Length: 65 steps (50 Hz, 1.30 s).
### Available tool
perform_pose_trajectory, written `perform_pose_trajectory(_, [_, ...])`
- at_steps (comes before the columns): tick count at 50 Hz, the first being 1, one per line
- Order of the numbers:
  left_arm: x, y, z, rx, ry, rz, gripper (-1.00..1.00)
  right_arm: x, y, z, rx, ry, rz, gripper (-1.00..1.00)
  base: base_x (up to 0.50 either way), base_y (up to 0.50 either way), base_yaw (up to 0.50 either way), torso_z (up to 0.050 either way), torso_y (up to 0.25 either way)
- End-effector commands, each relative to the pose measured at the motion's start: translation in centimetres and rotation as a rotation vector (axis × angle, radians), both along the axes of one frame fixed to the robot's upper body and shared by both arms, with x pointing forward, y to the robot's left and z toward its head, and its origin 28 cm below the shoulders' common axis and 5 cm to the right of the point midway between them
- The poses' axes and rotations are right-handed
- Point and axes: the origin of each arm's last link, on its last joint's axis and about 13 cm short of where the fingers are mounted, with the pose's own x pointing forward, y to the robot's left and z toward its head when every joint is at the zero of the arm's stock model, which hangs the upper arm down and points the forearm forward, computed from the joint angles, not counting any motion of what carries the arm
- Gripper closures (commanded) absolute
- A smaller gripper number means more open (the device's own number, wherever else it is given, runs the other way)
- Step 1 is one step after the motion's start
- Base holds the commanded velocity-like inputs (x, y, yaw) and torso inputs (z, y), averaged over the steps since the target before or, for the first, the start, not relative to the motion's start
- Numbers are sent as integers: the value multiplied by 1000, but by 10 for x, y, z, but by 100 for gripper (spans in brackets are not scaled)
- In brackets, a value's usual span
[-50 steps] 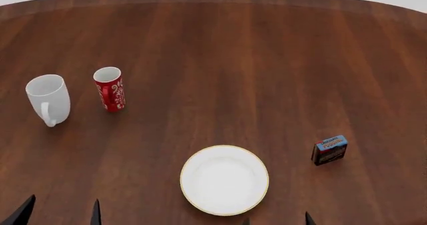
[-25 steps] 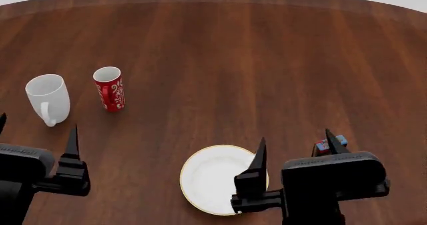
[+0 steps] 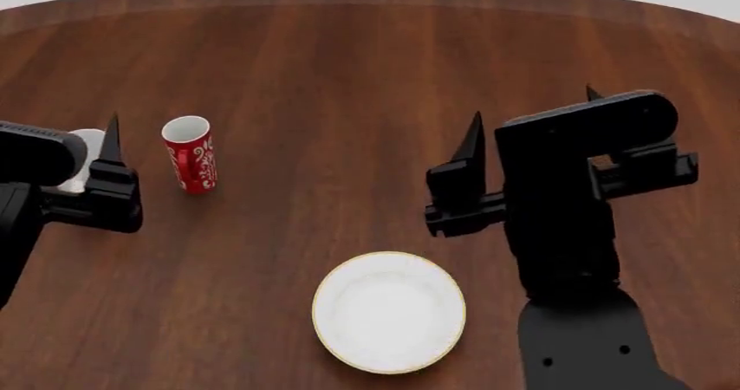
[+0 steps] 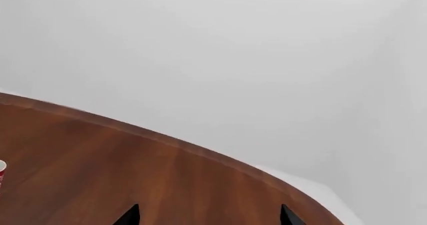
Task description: Put the white mug on the plate.
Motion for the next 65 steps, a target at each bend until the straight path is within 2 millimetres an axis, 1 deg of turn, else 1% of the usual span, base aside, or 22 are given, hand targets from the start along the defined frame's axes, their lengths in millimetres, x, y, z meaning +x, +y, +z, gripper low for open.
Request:
perform_pose_trajectory(1, [8,1,12,20,0,4,-100,13,-4,12,-11,-8,-15,-100,0,0,0,0,0])
perform_pose_trajectory(11, [5,-2,11,24,-1,-5,-100,14,-5,10,-3,-10,-10,-100,0,21,0,0,0])
perform_pose_trajectory(28, [4,-4,11,38,9,-11,-100,14,-5,12,-1,-25,1,-100,30,500,0,0,0])
perform_pose_trajectory(36, [3,-3,4,43,26,-12,-100,14,-5,13,6,-32,5,-100,34,500,0,0,0])
perform_pose_trajectory(65, [3,-6,-2,57,53,-18,-100,15,-4,12,28,-35,16,-100,35,500,0,0,0])
